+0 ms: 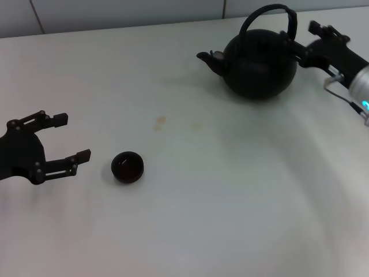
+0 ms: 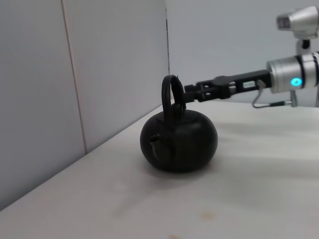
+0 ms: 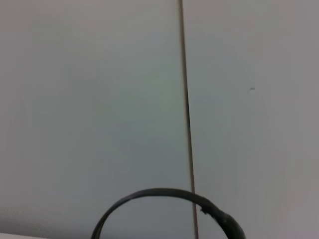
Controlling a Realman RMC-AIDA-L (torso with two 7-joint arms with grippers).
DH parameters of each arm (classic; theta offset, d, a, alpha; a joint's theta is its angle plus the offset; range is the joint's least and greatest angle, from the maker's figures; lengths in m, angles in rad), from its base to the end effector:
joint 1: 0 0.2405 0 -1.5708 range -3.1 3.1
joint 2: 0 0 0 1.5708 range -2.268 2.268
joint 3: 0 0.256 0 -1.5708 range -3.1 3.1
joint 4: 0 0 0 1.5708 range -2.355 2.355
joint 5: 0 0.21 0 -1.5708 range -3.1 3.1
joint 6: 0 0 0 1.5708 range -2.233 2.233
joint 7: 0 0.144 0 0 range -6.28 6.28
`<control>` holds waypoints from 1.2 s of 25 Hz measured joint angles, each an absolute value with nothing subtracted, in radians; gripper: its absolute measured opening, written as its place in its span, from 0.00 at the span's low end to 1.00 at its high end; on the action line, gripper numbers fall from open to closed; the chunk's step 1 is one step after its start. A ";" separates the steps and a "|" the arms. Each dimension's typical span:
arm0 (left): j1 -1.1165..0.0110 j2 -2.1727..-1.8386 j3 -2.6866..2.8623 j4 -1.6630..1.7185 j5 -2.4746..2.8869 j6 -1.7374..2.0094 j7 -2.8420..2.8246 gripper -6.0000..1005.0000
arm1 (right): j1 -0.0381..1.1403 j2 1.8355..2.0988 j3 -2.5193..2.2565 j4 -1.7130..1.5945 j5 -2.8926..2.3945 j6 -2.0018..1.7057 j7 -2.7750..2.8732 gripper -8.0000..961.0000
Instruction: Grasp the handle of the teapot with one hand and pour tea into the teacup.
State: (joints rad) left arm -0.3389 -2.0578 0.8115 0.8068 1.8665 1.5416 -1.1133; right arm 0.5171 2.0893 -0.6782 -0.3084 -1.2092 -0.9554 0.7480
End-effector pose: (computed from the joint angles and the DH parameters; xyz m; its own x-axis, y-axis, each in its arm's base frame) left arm -0.2944 0.3009 0.0254 0.9020 0.0913 0.4219 0.2606 -0.8944 -0.3636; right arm 0.3258 0.3766 0.0085 0.6980 -0.1514 -0.6999 -0.7023 -0.3357 -0.6278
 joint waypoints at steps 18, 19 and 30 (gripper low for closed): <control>-0.303 -2.053 0.803 0.835 1.731 1.703 -1.088 0.86 | 0.433 2.080 -0.814 -0.436 -1.379 -1.465 0.744 0.83; -0.298 -2.054 0.796 0.839 1.725 1.714 -1.088 0.86 | 0.437 2.080 -0.844 -0.454 -1.395 -1.476 0.744 0.83; -0.238 -2.060 0.731 0.860 1.680 1.851 -1.088 0.86 | 0.410 2.082 -0.947 -0.548 -1.527 -1.682 0.751 0.83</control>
State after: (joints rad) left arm -0.2379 -2.0600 0.7309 0.8599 1.6805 1.8508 -1.0876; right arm 0.4097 2.0824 -0.9474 -0.5476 -1.5274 -1.6820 0.7511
